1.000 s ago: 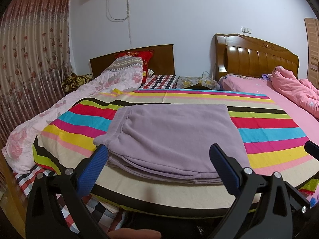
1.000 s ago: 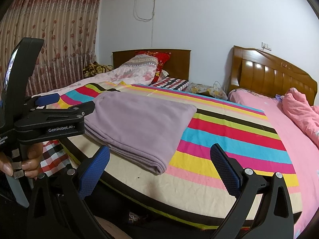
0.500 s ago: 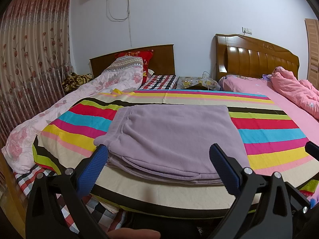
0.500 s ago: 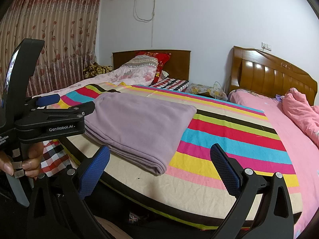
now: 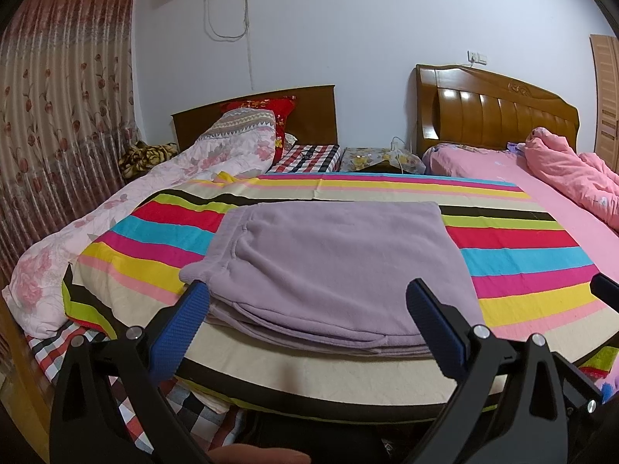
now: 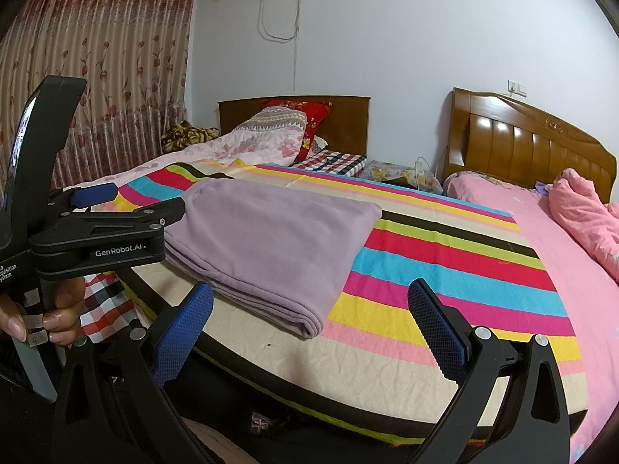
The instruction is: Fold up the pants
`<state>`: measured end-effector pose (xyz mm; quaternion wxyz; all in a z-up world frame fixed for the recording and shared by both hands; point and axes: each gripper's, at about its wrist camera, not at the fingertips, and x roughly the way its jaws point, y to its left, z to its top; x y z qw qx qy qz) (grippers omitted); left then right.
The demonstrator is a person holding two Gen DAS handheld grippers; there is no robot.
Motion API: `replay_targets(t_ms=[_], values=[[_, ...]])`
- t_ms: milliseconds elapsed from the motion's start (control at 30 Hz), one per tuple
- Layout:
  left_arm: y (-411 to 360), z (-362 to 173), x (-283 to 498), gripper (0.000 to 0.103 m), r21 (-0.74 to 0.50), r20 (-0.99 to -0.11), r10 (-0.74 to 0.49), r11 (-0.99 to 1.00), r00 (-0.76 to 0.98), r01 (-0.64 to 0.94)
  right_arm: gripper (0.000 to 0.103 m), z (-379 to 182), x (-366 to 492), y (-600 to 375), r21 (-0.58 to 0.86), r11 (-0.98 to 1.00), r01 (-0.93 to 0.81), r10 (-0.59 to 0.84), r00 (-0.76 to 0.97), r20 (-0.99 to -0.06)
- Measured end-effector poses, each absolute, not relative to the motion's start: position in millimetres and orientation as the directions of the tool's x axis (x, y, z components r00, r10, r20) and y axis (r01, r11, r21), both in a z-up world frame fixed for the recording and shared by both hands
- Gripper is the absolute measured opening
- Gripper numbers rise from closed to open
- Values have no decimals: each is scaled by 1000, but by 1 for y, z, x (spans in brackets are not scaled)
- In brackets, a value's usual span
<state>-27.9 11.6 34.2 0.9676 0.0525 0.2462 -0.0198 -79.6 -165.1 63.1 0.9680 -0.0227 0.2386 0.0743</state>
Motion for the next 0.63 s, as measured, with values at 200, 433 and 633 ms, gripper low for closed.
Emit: replay_targets(t_ms=[200,433,633], values=[[15,34,-24,102,90,-487,-19,993,873,71,98,63,-79,-165,-7,988,-155,135,875,-466],[17,33,-22,102,75,-490,-33,994,871,79,98,62,-80,-165,0,988,-154,137,874,-466],[18,32,-21,102,79,-493,-26,994,869,75,98,60,-81,-164,4,988,-156,140,873,-467]])
